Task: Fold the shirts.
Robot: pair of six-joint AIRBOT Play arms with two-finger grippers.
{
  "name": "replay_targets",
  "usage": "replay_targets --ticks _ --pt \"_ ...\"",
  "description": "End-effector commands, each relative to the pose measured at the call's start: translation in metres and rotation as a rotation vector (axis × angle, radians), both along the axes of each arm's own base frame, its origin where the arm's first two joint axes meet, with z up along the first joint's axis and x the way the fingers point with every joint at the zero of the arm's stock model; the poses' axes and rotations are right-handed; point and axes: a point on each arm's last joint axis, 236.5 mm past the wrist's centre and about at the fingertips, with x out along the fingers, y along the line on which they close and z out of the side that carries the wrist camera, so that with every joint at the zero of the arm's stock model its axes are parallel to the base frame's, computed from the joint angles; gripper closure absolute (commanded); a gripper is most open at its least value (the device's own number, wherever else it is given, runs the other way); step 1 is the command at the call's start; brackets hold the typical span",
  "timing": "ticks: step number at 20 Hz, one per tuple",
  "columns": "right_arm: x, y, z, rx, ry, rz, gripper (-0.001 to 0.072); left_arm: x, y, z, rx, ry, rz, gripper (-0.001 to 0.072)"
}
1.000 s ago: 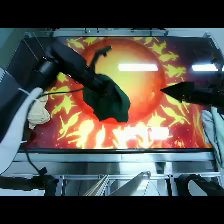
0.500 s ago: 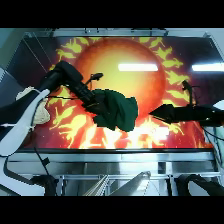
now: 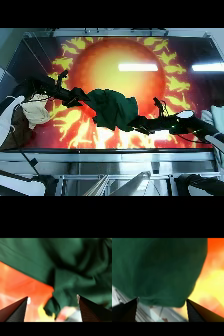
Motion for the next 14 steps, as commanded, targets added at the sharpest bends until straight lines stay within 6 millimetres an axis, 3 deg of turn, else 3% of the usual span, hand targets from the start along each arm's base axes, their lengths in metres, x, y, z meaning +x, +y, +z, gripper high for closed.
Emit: replay_targets --ticks 1,3,4,7,8,9,10,11,12,14 --pt "0.033 0.018 -0.013 0.064 -0.018 -0.164 0.0061 0.034 -0.005 -0.024 -0.026 -0.007 0.048 0.0000" --pt "0.046 0.018 -0.012 0.092 -0.048 -0.200 0.0275 0.045 -0.017 -0.037 -0.027 -0.002 0.022 -0.0001" --pt "0.050 0.018 -0.010 0.098 -0.063 -0.207 0.0323 0.049 -0.023 -0.043 -0.028 0.011 0.014 -0.0001" --pt "0.050 0.020 -0.007 0.103 -0.102 -0.185 0.0697 0.053 -0.037 -0.060 -0.030 0.068 -0.024 0.0000" --pt "0.049 0.021 -0.005 0.108 -0.108 -0.177 0.0693 0.051 -0.035 -0.069 0.006 0.098 -0.044 0.0016" --pt "0.048 0.022 -0.004 0.115 -0.110 -0.170 0.0693 0.045 -0.031 -0.081 0.066 0.129 -0.080 0.0112" --pt "0.048 0.023 -0.003 0.118 -0.114 -0.166 0.0694 0.040 -0.027 -0.089 0.114 0.145 -0.121 0.0264" --pt "0.048 0.023 -0.003 0.119 -0.113 -0.165 0.0694 0.036 -0.029 -0.091 0.132 0.156 -0.165 0.0567" --pt "0.047 0.024 -0.001 0.126 -0.113 -0.162 0.0694 0.035 -0.033 -0.088 0.123 0.163 -0.192 0.0690" --pt "0.044 0.029 0.010 0.159 -0.143 -0.132 0.0695 0.041 -0.044 -0.070 0.079 0.139 -0.208 0.0691"
